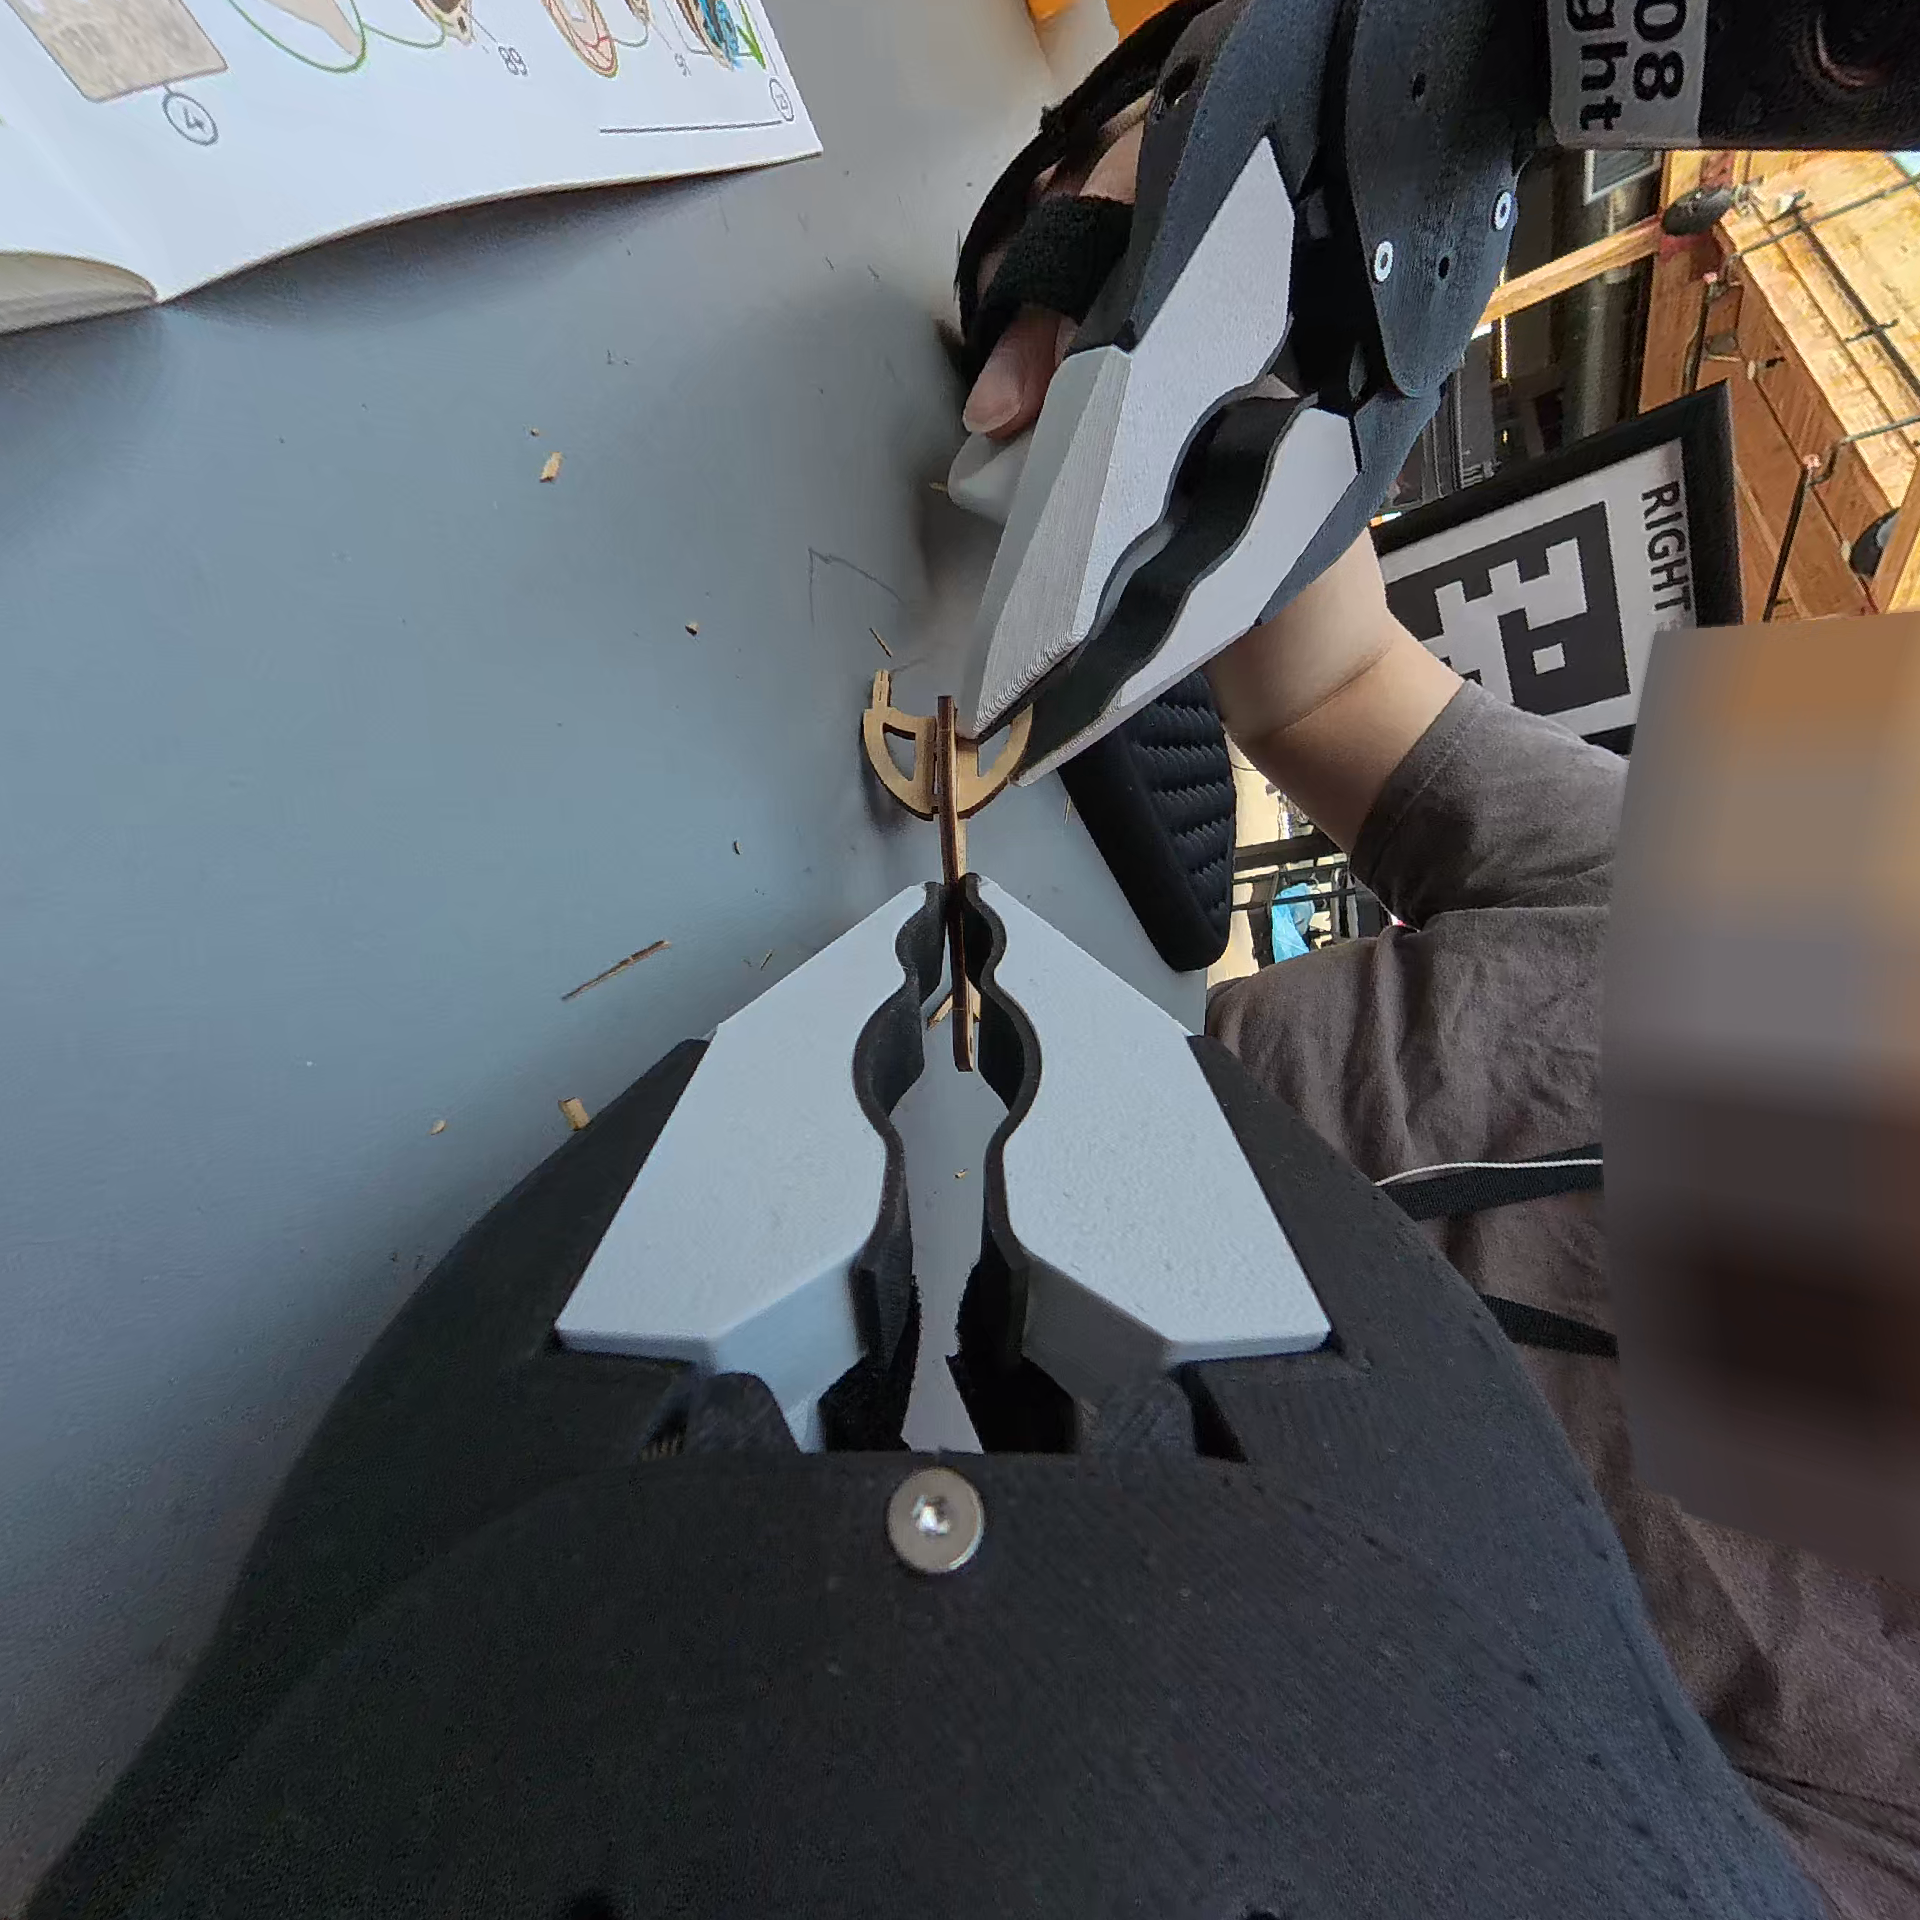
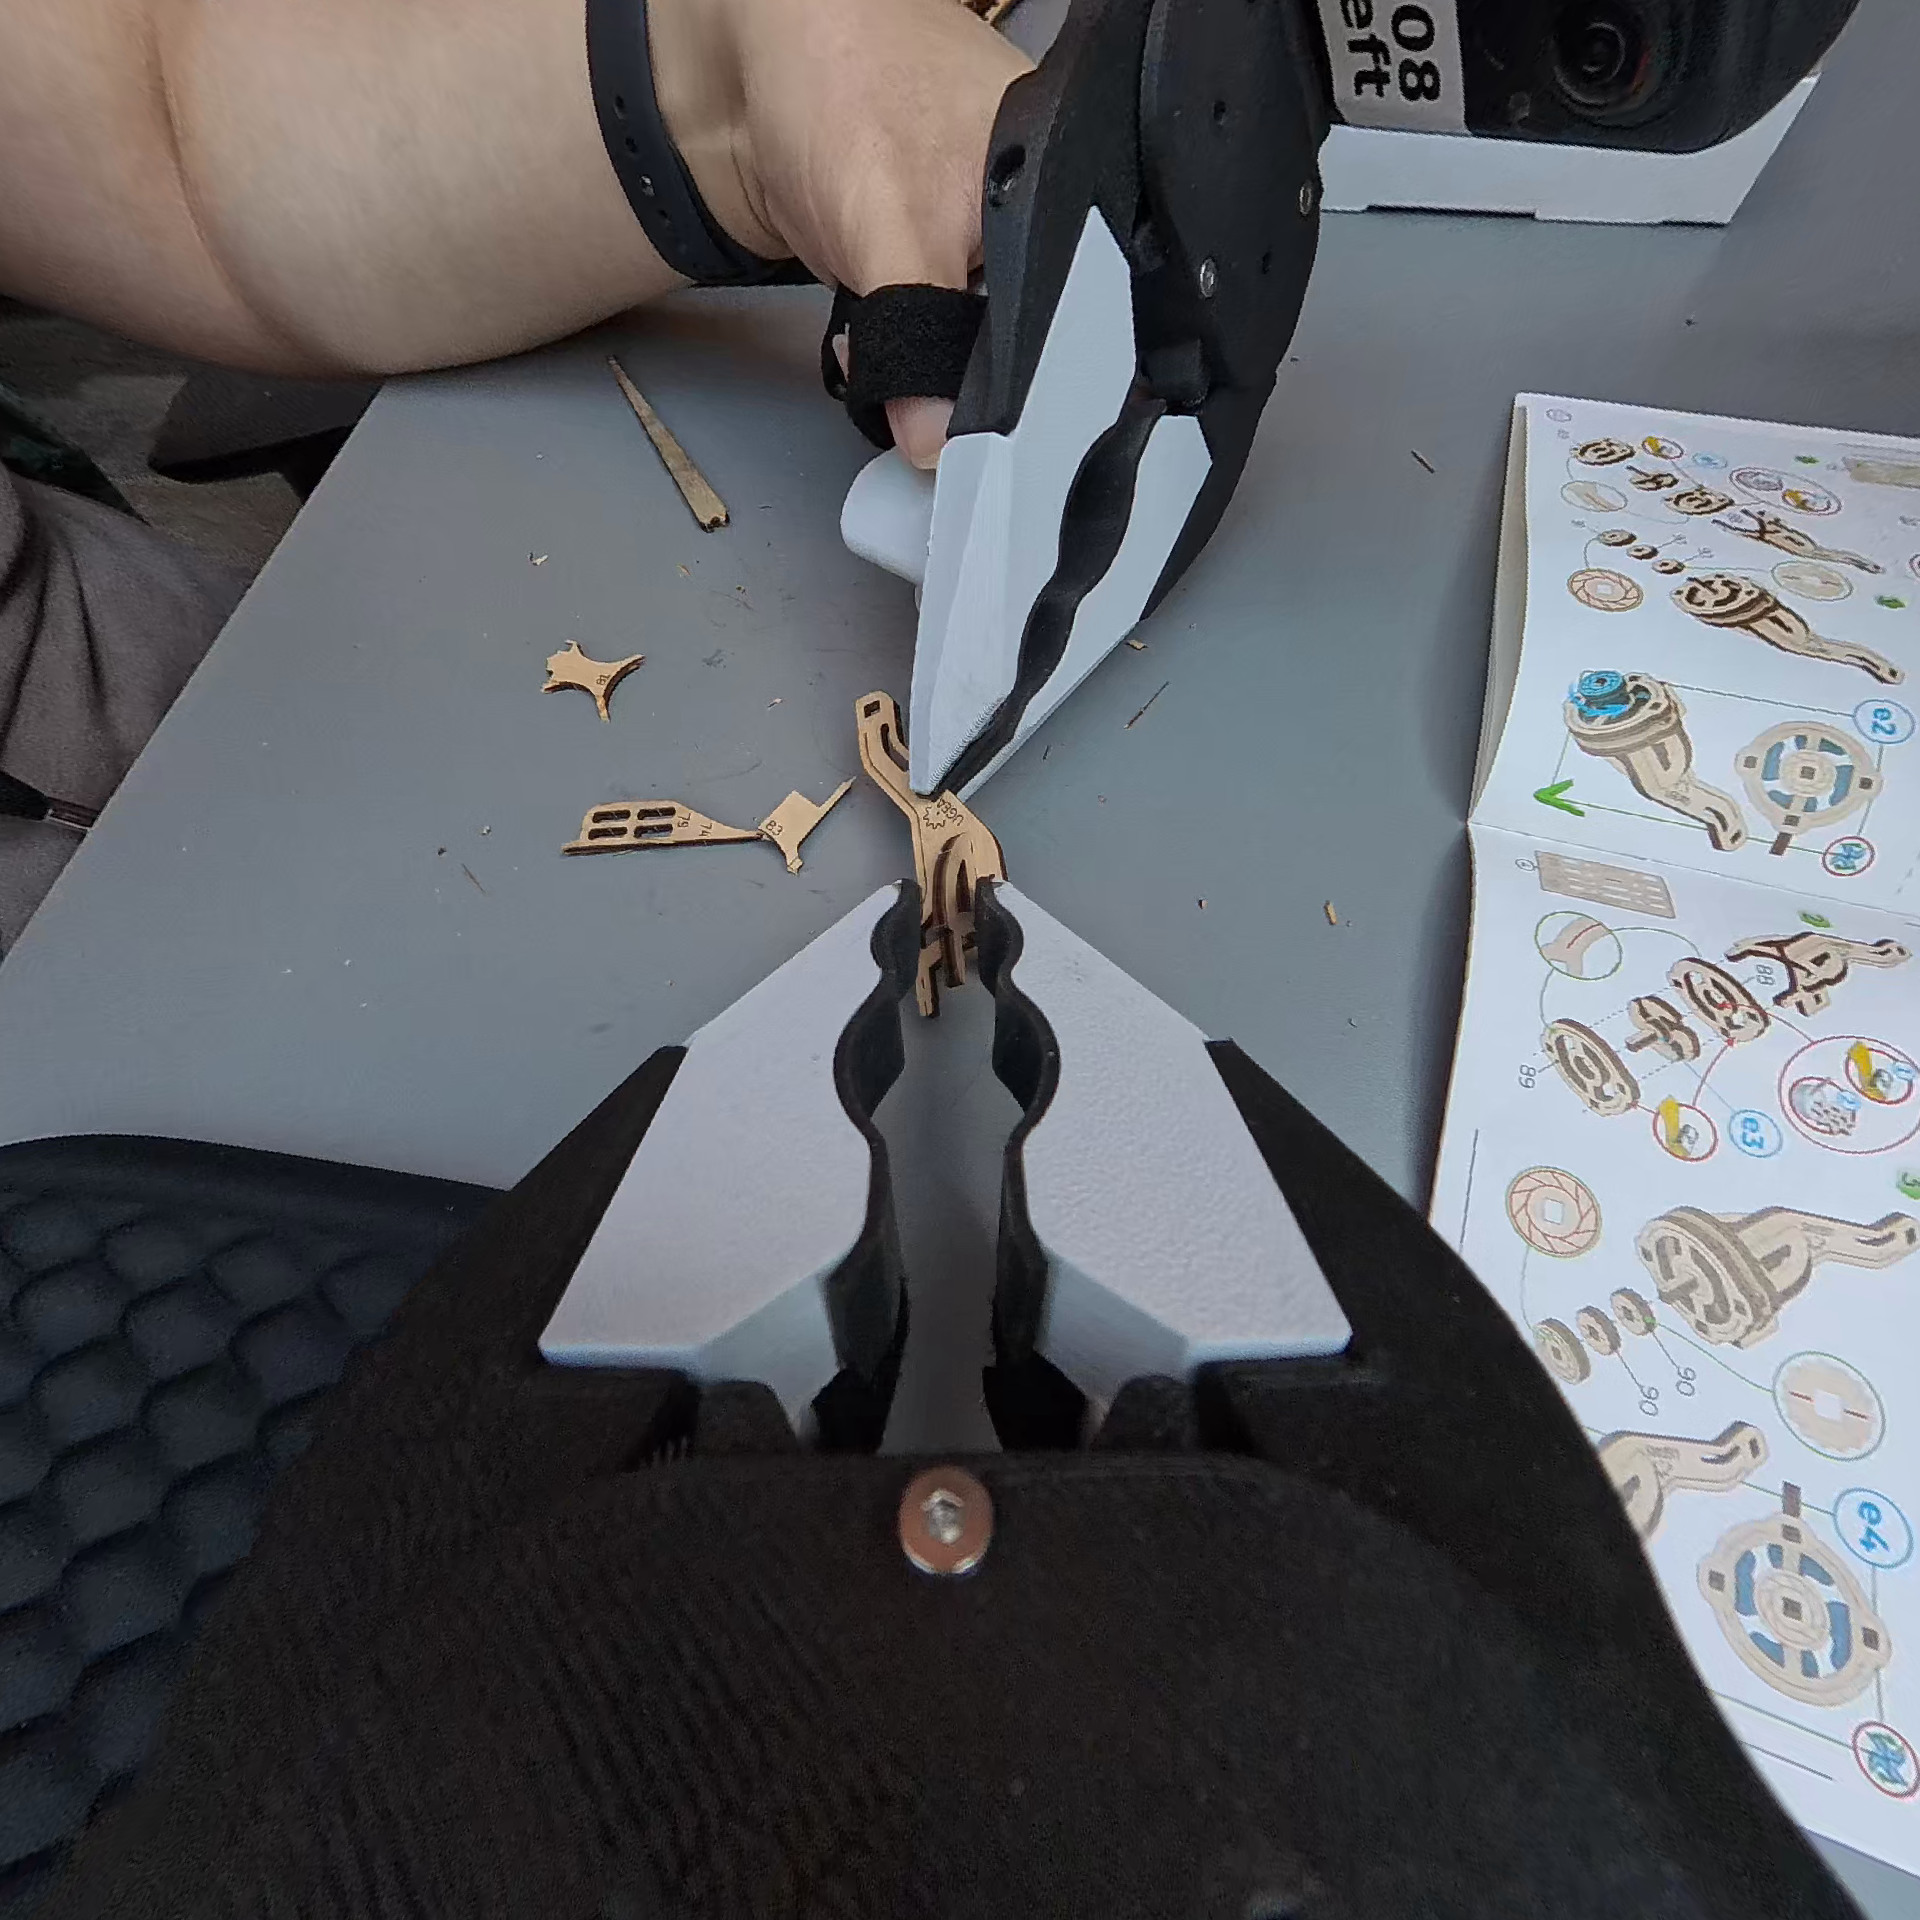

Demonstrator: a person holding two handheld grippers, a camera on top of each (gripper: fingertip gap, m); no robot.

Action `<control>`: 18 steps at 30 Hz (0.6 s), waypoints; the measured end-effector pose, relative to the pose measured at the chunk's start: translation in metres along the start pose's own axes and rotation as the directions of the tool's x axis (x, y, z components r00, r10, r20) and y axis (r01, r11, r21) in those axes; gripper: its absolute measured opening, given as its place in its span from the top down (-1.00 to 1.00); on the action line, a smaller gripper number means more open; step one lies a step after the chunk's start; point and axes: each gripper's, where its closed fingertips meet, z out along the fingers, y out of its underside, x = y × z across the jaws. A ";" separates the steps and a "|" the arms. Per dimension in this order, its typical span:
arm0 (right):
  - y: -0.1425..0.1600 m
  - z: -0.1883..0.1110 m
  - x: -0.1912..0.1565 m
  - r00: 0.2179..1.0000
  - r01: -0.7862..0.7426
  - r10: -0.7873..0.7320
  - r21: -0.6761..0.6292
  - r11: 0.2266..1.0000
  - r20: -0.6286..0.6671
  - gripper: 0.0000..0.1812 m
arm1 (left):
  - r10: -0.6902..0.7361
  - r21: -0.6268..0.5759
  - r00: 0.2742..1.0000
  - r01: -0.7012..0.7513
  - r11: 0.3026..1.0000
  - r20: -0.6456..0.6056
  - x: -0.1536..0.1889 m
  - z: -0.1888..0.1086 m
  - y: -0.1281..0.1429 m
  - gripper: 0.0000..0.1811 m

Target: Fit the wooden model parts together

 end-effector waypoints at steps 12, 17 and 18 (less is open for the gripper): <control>-0.009 0.000 0.012 0.998 0.045 -0.047 -0.037 0.998 -0.047 0.99 | -0.067 0.068 0.993 0.074 0.995 -0.094 0.005 -0.007 -0.008 0.96; -0.004 0.001 0.014 0.998 0.048 -0.052 -0.084 0.995 -0.046 0.99 | -0.105 0.079 0.989 0.114 0.990 -0.107 0.002 -0.007 -0.010 0.97; -0.005 0.000 0.014 0.998 0.042 -0.046 -0.090 0.995 -0.049 0.99 | -0.112 0.091 0.986 0.123 0.988 -0.122 0.004 -0.007 -0.012 0.97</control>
